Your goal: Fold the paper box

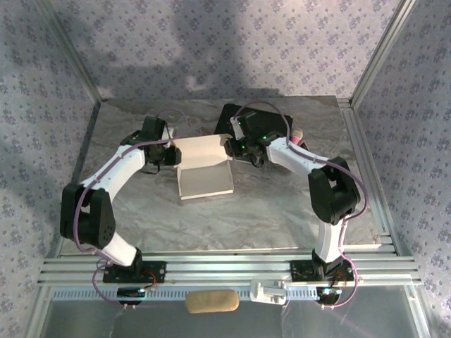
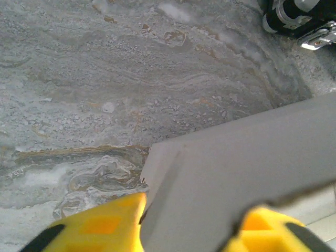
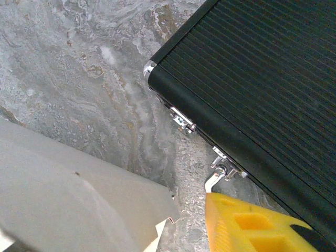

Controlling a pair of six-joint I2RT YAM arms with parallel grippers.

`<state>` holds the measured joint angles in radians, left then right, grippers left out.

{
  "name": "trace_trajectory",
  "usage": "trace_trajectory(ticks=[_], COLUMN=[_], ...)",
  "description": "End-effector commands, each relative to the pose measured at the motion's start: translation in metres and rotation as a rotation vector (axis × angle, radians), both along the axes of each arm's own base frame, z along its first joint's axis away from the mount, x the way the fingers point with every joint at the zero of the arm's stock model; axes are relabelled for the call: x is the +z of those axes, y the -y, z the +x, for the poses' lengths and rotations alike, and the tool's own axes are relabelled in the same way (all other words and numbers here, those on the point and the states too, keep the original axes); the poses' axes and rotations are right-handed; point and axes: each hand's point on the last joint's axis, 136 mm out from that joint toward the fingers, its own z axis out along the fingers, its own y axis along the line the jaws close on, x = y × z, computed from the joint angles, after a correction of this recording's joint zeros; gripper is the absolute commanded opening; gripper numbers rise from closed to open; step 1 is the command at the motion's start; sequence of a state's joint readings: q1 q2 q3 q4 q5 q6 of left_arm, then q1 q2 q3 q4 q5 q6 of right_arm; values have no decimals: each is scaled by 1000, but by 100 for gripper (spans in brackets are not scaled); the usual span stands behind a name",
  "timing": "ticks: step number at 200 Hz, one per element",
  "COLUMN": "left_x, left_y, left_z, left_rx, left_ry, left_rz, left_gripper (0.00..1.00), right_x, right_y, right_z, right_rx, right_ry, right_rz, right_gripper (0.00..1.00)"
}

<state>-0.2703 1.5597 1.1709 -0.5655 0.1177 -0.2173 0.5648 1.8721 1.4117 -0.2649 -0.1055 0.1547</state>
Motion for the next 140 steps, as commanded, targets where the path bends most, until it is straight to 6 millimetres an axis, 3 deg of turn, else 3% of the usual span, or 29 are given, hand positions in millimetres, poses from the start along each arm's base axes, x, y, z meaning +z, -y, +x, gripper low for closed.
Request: trace_trajectory(ticks=[1,22,55,140], left_x=[0,-1,0,3], left_y=[8,10,14,27], left_z=[5,6,6,-1], left_rx=[-8,9,30,100], left_ry=[11,8,17,67], left_rz=[-34,-50,-72,-194], left_gripper=[24,15,11,0], right_x=[10,7,4,10], right_y=[-11,-14,-18,-19], right_z=[1,0,-6,-21], right_rx=[32,26,-1,-174], right_ry=[21,18,20,108], right_rz=[8,0,-18,-10], right_gripper=[36,26,13,0])
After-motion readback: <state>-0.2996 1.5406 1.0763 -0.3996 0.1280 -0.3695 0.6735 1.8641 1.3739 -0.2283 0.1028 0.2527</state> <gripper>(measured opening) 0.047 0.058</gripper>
